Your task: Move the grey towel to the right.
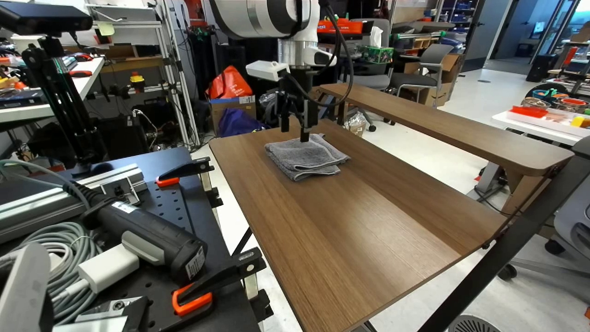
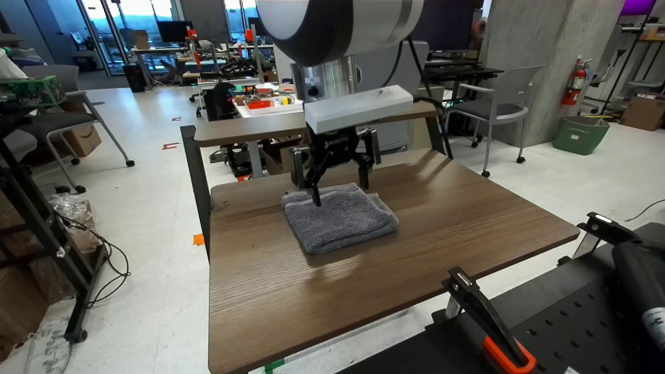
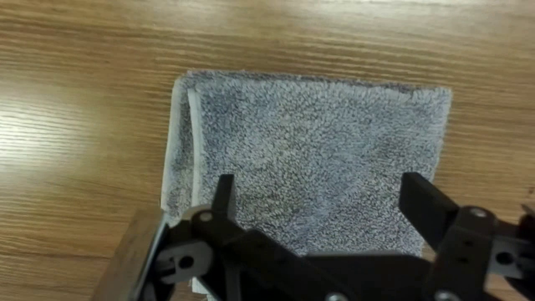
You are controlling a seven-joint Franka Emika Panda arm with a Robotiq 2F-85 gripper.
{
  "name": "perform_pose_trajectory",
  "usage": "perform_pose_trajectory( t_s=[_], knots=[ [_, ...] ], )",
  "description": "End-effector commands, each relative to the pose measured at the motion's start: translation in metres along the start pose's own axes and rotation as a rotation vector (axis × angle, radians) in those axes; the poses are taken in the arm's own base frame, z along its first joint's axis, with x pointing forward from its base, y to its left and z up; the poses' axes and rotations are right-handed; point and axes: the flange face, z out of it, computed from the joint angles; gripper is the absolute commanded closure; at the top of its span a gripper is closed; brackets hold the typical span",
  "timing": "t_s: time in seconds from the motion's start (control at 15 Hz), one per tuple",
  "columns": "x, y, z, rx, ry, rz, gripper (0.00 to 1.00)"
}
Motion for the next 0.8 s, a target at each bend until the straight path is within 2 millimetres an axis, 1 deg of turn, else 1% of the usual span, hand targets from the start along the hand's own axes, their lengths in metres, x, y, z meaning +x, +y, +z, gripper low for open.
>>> perform_pose_trajectory(
  t_s=[0.0,0.27,0.4,0.67,0.73],
  knots=[
    [0.027,-0.010,0.021,-0.005,0.059,0.000,0.00],
    [0.039,-0.009,0.043,0.006,0.073,0.007,0.00],
    [0.042,-0.004,0.051,0.015,0.071,0.018,0.00],
    [0.047,0.021,0.063,0.024,0.050,0.080,0.00],
    [0.048,0.032,0.065,0.033,0.047,0.105,0.00]
  ],
)
